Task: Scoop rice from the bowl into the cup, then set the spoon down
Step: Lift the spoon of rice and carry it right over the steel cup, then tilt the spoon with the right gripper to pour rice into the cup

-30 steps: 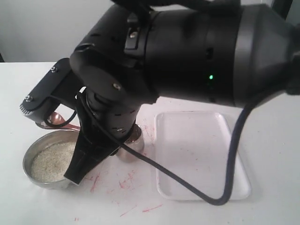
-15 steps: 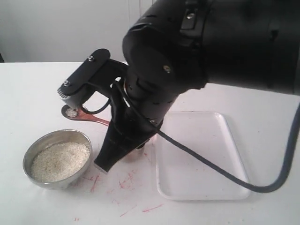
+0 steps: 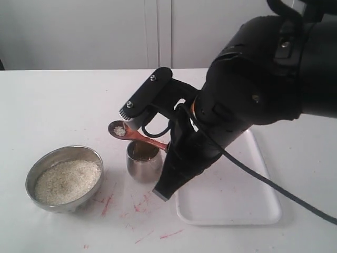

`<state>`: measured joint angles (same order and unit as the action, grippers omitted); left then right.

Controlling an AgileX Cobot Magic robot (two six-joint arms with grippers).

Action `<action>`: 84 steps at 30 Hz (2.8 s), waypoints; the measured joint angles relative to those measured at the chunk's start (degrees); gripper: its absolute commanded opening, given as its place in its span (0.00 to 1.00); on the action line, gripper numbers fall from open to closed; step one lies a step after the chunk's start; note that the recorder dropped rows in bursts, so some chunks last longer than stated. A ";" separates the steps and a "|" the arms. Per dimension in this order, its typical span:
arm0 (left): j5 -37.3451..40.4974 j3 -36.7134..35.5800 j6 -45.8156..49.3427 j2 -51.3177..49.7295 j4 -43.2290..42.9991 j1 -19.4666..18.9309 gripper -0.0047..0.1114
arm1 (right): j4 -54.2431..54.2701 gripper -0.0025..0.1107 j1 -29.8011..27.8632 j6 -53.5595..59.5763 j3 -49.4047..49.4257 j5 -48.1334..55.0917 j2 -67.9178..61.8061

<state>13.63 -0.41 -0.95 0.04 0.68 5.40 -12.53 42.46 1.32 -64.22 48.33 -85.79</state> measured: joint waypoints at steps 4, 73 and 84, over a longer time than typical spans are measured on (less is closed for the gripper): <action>0.00 0.00 0.00 0.00 0.00 0.00 0.16 | 0.00 0.03 -1.16 0.82 2.07 -0.98 0.14; 0.00 0.00 0.00 0.00 0.00 0.00 0.16 | -34.54 0.03 -2.89 16.38 5.45 -6.09 -3.65; 0.00 0.00 0.00 0.00 0.00 0.00 0.16 | -40.56 0.03 -2.89 17.59 5.45 -7.26 -3.65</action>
<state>13.63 -0.41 -0.95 0.04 0.68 5.40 -53.09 39.57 18.91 -58.77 41.07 -89.44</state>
